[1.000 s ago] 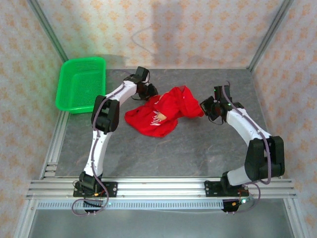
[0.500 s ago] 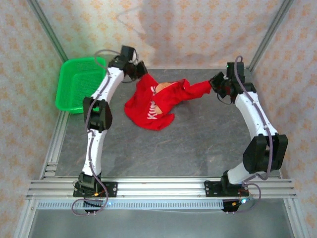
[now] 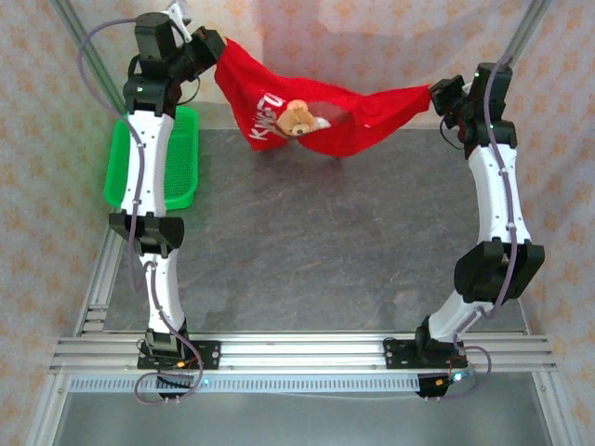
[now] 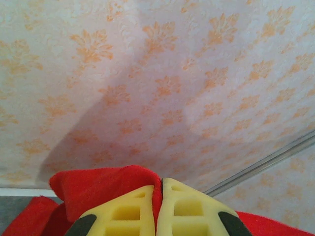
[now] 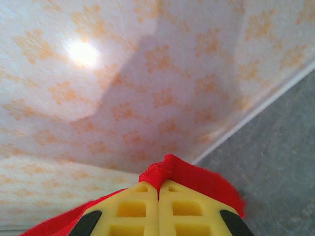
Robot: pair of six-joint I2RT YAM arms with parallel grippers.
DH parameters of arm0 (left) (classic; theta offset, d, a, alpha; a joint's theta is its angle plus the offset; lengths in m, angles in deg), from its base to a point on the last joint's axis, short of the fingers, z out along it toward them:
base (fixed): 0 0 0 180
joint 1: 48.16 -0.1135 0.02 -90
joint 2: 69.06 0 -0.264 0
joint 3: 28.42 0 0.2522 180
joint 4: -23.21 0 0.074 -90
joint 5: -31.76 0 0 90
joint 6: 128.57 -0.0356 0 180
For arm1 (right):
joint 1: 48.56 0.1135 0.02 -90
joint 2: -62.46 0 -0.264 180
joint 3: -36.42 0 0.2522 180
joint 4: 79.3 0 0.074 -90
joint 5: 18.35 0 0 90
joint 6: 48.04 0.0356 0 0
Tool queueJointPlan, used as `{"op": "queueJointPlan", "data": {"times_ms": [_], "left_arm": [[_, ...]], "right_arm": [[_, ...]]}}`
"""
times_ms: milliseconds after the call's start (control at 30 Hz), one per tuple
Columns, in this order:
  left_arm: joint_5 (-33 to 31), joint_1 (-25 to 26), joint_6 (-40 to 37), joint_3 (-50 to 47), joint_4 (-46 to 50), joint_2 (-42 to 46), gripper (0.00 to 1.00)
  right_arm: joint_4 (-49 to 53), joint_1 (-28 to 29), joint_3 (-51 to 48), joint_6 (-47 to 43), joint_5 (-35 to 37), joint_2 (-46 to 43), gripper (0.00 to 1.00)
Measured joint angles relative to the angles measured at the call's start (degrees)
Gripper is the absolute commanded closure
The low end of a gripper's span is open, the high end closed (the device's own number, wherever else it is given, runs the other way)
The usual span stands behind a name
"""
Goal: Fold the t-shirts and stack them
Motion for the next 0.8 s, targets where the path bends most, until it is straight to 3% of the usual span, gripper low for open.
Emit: {"op": "queueJointPlan", "data": {"times_ms": [67, 367, 533, 667, 800], "left_arm": [[0.42, 0.07, -1.79, -4.72, 0.59, 2.32, 1.00], [0.02, 3.48, -3.74, -59.49, -4.17, 26.23, 1.00], [-2.38, 7.02, -2.64, -81.42, -7.19, 33.05, 1.00], [-5.14, 8.33, 0.83, -95.91, -10.03, 37.64, 0.92], [-7.69, 8.28, 5.16, -105.09, -11.04, 40.89, 0.64]], "right_arm": [[-2.08, -0.74, -5.64, -0.04, -0.39, -2.99, 1.00], [-4.92, -1.27, -40.09, -1.20, -1.55, -20.50, 1.00], [-2.60, -1.27, -53.88, -1.29, -0.50, -26.67, 1.00], [1.40, -1.27, -61.55, -0.39, 3.96, -32.20, 1.00], [3.50, -1.27, -66.79, 1.90, 7.37, -35.12, 0.98]]}}
